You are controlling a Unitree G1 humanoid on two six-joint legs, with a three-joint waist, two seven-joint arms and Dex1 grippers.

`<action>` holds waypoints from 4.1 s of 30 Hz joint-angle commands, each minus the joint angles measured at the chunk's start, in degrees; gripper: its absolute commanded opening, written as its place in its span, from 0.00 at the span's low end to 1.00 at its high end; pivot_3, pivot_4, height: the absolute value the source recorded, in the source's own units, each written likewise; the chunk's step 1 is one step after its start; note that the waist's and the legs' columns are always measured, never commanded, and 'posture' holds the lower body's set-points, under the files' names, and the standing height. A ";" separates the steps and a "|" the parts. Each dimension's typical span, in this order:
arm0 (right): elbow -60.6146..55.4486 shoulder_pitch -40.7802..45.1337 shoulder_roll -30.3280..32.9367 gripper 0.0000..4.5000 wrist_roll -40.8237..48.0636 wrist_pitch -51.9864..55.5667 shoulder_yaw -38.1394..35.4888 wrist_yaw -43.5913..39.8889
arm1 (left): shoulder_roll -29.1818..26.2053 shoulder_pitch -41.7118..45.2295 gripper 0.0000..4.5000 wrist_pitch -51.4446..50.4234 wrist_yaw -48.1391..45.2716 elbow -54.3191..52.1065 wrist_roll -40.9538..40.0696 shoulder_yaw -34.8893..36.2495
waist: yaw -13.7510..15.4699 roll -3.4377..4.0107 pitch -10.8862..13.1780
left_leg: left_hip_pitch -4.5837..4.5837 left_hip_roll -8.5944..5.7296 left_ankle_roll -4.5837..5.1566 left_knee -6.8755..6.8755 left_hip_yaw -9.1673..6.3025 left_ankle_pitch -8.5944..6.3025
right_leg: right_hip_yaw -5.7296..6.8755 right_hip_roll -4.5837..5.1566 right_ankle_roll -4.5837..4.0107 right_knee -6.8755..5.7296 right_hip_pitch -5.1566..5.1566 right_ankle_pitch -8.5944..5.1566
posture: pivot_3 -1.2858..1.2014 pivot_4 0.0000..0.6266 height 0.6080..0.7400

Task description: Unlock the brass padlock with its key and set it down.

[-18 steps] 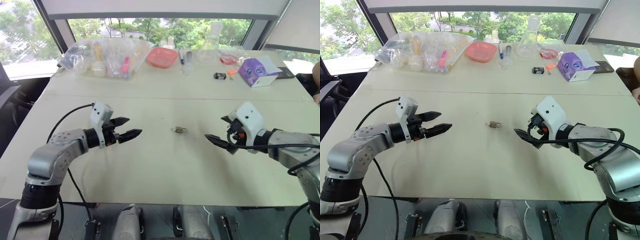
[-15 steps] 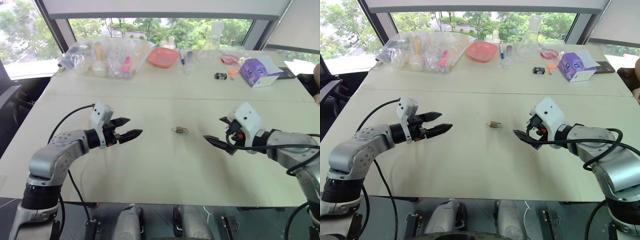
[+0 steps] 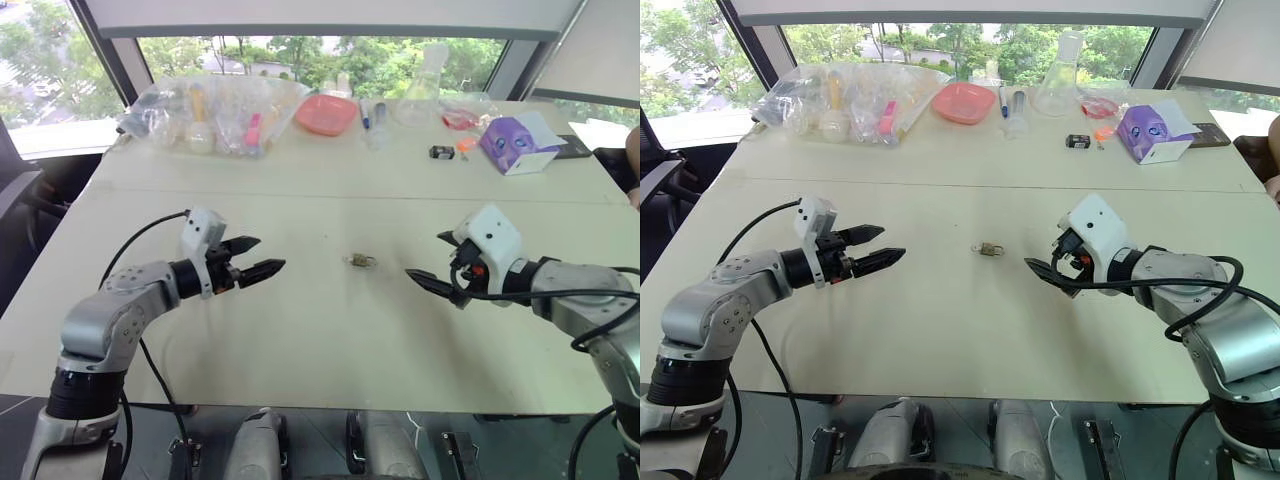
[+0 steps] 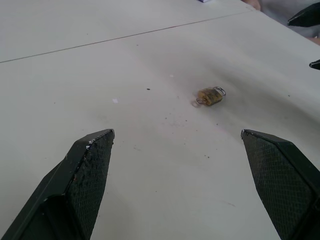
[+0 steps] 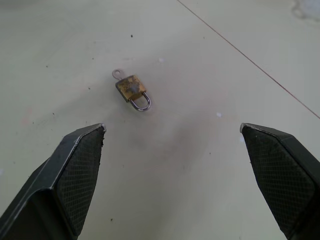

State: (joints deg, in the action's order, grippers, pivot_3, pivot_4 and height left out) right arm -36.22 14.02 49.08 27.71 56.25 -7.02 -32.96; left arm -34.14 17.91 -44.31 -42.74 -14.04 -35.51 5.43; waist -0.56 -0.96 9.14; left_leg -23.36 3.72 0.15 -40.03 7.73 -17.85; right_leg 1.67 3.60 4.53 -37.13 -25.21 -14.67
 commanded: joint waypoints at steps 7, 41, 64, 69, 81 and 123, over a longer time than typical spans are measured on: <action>1.52 1.46 0.88 1.00 0.09 -3.27 -0.22 -2.71 | -3.95 1.81 0.93 4.96 -4.00 3.30 2.92 0.86 | -0.05 0.00 0.00 | 0.01 0.00 -0.01 0.00 0.00 0.00 | 0.00 -0.01 0.00 -0.01 -0.01 0.00 | 0.52 0.24 0.94; 53.06 30.86 -15.61 0.70 -25.88 -27.91 33.84 -24.19 | -9.79 6.67 0.94 1.24 -12.76 -1.88 3.38 -6.17 | -0.49 0.03 0.03 | 0.00 0.06 -0.34 -0.03 0.09 0.20 | 0.02 -0.05 0.00 -0.11 -0.09 0.00 | 0.52 0.24 0.94; 23.09 27.31 -15.63 0.15 -35.37 -44.18 22.35 -10.50 | 8.77 27.41 0.88 5.03 -15.82 29.12 0.84 -2.99 | -0.18 0.05 0.05 | -0.08 0.01 -0.46 -0.07 0.24 0.27 | 0.07 -0.03 0.03 -0.14 -0.12 0.01 | 0.52 0.24 0.94; 21.18 27.15 -16.01 0.15 -37.53 -42.56 22.47 -9.82 | 10.06 30.72 0.44 3.18 -19.07 30.56 -2.10 -1.14 | -0.16 0.05 0.05 | -0.09 0.00 -0.46 -0.07 0.25 0.27 | 0.07 -0.03 0.03 -0.13 -0.12 0.01 | 0.52 0.24 0.94; 19.59 26.16 -16.82 0.15 -38.64 -40.99 22.62 -9.71 | 11.25 32.15 0.25 6.40 -20.67 33.91 1.05 -2.35 | -0.18 0.05 0.05 | -0.08 0.01 -0.46 -0.07 0.23 0.27 | 0.07 -0.03 0.03 -0.13 -0.12 0.00 | 0.52 0.24 0.94; 21.98 27.91 -17.75 0.15 -41.05 -43.46 21.73 -7.57 | 9.36 38.14 0.49 11.22 -29.15 40.63 7.33 -4.89 | -0.14 0.05 0.05 | -0.10 0.01 -0.45 -0.07 0.20 0.27 | 0.08 -0.05 0.04 -0.13 -0.12 -0.01 | 0.52 0.24 0.94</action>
State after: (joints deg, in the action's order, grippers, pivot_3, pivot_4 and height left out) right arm -12.15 40.36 31.58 -13.20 13.67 16.33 -41.37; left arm -25.24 54.48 -32.74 -72.31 26.88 -26.84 -0.80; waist -0.70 -0.90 9.18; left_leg -23.45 3.73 -0.30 -40.10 7.93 -17.58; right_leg 1.75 3.56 4.57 -37.25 -25.32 -14.68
